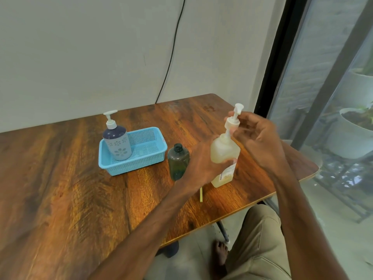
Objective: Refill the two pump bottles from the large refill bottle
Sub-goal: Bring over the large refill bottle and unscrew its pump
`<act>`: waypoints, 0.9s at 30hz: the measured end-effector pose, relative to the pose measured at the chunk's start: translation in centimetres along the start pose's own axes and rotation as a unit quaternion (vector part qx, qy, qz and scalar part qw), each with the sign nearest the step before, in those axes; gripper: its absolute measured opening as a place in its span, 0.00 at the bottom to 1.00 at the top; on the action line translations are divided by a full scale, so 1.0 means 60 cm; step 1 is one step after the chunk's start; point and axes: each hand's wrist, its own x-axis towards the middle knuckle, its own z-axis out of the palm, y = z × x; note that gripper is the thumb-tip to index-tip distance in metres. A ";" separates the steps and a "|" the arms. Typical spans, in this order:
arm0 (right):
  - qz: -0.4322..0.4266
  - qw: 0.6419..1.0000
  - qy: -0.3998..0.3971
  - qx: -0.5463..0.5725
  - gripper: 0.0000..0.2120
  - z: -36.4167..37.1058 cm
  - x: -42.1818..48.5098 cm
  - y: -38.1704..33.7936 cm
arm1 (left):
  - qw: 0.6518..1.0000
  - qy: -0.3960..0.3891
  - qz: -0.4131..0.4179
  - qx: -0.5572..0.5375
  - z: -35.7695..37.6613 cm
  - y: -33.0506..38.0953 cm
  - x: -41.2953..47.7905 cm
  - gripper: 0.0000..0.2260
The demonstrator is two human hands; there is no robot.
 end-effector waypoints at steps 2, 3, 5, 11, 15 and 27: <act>-0.019 1.000 0.018 -0.014 0.19 -0.004 0.003 -0.006 | 1.000 0.004 -0.002 0.006 0.002 -0.003 0.001 0.35; -0.023 0.999 0.020 -0.022 0.19 -0.004 0.003 -0.007 | 1.000 0.004 -0.002 0.007 0.002 -0.004 0.001 0.35; -0.015 0.999 -0.004 -0.041 0.19 0.000 0.002 -0.005 | 1.000 0.003 -0.003 0.006 0.002 -0.004 0.000 0.34; -0.022 0.996 -0.022 -0.085 0.18 0.010 -0.006 0.005 | 1.000 0.006 -0.006 0.002 0.005 -0.006 0.001 0.35; -0.007 0.995 -0.033 -0.092 0.18 0.008 -0.003 0.004 | 1.000 0.002 -0.007 -0.001 0.007 -0.009 0.001 0.34; 0.003 0.994 -0.030 -0.109 0.18 0.004 0.000 0.000 | 1.000 0.000 -0.005 0.012 0.007 -0.008 0.002 0.35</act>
